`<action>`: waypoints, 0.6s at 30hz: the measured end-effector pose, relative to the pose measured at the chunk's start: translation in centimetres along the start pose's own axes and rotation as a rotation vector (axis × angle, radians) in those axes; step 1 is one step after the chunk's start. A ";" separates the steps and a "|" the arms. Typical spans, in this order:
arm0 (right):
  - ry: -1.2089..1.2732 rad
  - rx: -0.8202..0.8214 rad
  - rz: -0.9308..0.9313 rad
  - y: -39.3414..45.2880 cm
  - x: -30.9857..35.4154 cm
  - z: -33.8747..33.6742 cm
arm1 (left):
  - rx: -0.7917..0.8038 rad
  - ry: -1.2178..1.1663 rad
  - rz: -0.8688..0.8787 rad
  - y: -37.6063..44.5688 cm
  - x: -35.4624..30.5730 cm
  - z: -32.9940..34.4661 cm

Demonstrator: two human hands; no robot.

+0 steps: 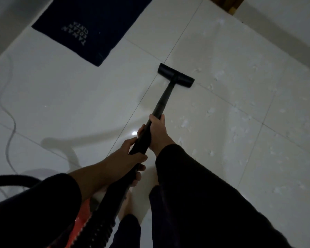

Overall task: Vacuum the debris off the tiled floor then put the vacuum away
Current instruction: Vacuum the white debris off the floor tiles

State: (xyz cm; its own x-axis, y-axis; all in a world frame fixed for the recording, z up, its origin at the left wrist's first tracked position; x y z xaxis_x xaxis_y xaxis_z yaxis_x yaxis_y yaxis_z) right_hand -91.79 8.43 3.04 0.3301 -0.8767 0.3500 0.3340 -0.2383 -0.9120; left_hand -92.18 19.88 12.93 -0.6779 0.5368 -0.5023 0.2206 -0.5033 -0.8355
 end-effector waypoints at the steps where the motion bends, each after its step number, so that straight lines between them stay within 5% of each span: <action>1: -0.002 -0.001 -0.006 0.7 1.1 0.0 | 0.003 0.002 0.000 0.8 -1.0 0.4; 18: -0.014 -0.023 0.083 9.7 17.8 3.0 | -0.010 -0.002 0.005 10.9 -16.3 3.2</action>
State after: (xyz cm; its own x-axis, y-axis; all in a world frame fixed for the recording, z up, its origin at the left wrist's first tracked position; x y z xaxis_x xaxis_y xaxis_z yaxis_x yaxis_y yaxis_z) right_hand -79.99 -8.23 1.03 0.3680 -0.8881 0.2754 0.2842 -0.1746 -0.9427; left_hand -80.99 3.47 12.67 -0.6785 0.5325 -0.5061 0.2310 -0.4993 -0.8351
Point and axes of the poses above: each hand's wrist, its own y-axis towards the middle knuckle, its own z-axis out of the palm, x = y × z, the point moved 6 cm from there along y, towards the middle knuckle, and after that the axes turned 4 degrees about z, right-handed, at the moved point
